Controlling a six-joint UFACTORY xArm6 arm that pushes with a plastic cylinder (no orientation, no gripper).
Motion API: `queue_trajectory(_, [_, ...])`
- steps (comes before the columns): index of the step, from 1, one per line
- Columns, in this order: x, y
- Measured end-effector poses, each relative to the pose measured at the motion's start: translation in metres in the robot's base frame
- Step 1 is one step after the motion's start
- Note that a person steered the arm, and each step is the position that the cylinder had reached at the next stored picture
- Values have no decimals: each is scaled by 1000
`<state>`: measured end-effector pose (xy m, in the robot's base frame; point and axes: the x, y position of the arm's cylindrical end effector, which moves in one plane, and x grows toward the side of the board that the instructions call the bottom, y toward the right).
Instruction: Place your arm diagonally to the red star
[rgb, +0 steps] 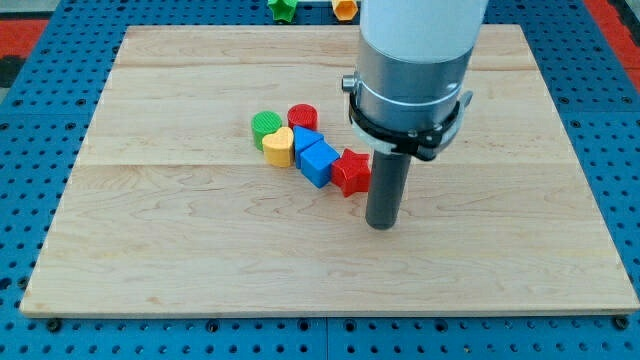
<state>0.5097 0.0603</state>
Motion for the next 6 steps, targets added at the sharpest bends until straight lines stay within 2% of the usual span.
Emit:
queue_trajectory(1, [-49, -7])
queue_trajectory(2, [-72, -22])
queue_trajectory(3, [-76, 10])
queue_trajectory(4, [-117, 52])
queue_trajectory(6, [-158, 107])
